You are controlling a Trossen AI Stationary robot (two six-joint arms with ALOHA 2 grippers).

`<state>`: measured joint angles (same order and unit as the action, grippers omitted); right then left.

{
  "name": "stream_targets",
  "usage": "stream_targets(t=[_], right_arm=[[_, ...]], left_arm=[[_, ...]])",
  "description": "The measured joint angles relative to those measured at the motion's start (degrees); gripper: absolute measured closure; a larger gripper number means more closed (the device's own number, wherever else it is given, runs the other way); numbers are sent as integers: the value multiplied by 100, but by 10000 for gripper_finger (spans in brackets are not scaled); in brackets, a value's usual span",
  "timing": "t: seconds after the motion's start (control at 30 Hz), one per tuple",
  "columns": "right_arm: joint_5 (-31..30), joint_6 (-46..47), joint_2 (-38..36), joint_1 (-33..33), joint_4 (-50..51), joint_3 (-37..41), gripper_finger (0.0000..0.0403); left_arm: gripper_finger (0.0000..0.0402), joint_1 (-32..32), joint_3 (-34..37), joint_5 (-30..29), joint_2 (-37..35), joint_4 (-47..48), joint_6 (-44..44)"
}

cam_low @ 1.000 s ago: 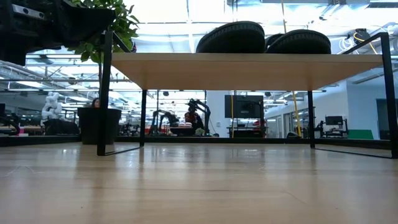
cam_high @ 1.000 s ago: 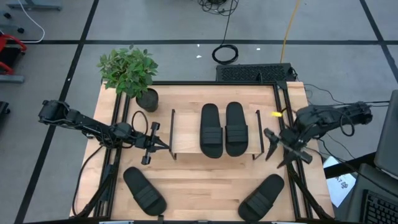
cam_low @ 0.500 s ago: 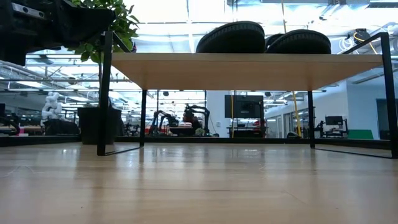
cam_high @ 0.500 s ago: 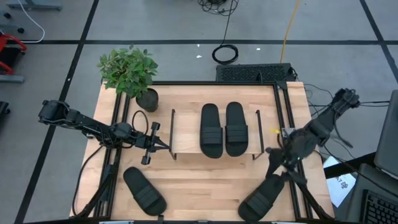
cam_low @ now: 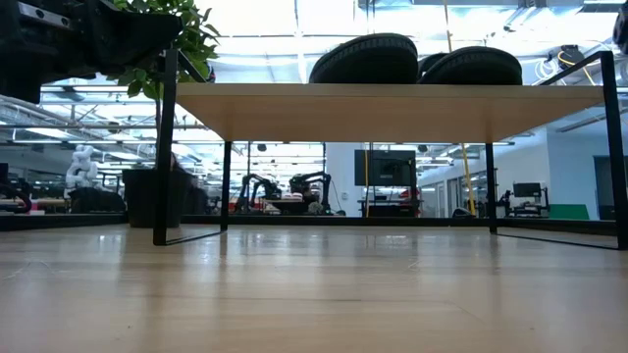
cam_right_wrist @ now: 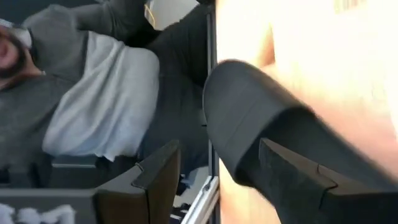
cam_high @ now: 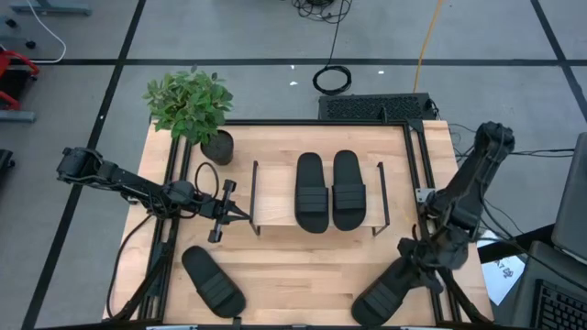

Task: Pick and place slides into the shelf
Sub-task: Put the black slide under the shelf

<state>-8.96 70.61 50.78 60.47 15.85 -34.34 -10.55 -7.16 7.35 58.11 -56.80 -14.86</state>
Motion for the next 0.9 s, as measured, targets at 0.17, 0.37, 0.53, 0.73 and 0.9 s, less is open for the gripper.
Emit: stream_targets(t=[0.17, 0.37, 0.53, 0.73, 0.9], right_arm=[[-802, 345, -6, 382, -1143, 738, 193], [-1049, 1333, -1, 556, -1735, 1452, 193], [-1072, 1648, 54, 655, -2009, 1692, 193], [-1070, 1455, 415, 655, -2638, 1720, 193], [-1040, 1426, 913, 655, -3012, 1722, 193]], left_arm=[[398, 0, 0, 0, 0, -2, 3], [398, 0, 0, 0, 0, -2, 6], [398, 0, 0, 0, 0, -2, 18], [398, 0, 0, 0, 0, -2, 18], [399, 0, 0, 0, 0, -2, 16]])
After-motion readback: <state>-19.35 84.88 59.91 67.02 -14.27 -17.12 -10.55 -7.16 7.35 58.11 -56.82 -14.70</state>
